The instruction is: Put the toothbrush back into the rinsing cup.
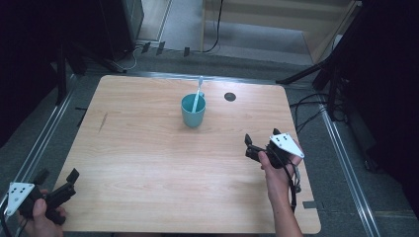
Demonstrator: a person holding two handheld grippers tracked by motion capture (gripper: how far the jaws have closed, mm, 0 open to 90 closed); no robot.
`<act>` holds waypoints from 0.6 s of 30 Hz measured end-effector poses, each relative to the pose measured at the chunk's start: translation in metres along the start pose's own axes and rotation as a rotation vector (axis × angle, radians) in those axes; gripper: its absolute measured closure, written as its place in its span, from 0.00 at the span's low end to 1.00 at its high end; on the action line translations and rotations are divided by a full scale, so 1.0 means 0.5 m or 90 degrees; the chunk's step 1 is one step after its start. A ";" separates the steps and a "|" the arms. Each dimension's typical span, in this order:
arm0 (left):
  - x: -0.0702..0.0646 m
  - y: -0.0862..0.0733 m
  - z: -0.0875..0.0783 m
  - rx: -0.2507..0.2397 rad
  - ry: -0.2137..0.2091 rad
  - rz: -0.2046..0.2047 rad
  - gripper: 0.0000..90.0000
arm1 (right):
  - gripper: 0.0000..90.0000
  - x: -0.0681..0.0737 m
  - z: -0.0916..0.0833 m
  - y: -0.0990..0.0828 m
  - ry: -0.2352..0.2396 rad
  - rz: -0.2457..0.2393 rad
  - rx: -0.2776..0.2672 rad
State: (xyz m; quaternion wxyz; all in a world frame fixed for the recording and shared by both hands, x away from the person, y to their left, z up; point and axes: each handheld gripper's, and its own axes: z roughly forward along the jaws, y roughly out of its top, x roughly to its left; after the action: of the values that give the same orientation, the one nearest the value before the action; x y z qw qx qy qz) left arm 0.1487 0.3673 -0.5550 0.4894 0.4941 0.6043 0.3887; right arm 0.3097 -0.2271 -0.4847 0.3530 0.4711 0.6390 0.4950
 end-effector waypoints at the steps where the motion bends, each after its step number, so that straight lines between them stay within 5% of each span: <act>1: 0.000 0.000 0.000 0.000 0.000 0.000 0.05 | 0.00 -0.006 -0.006 -0.003 -0.002 0.002 0.000; 18: -0.003 0.000 0.000 0.000 0.003 0.009 0.05 | 0.00 -0.116 -0.115 -0.095 -0.061 0.042 0.006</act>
State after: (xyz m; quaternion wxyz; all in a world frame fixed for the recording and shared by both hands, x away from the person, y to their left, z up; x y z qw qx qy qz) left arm 0.1486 0.3658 -0.5548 0.4847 0.4977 0.6021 0.3935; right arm 0.2627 -0.3027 -0.5166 0.3646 0.5170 0.6075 0.4803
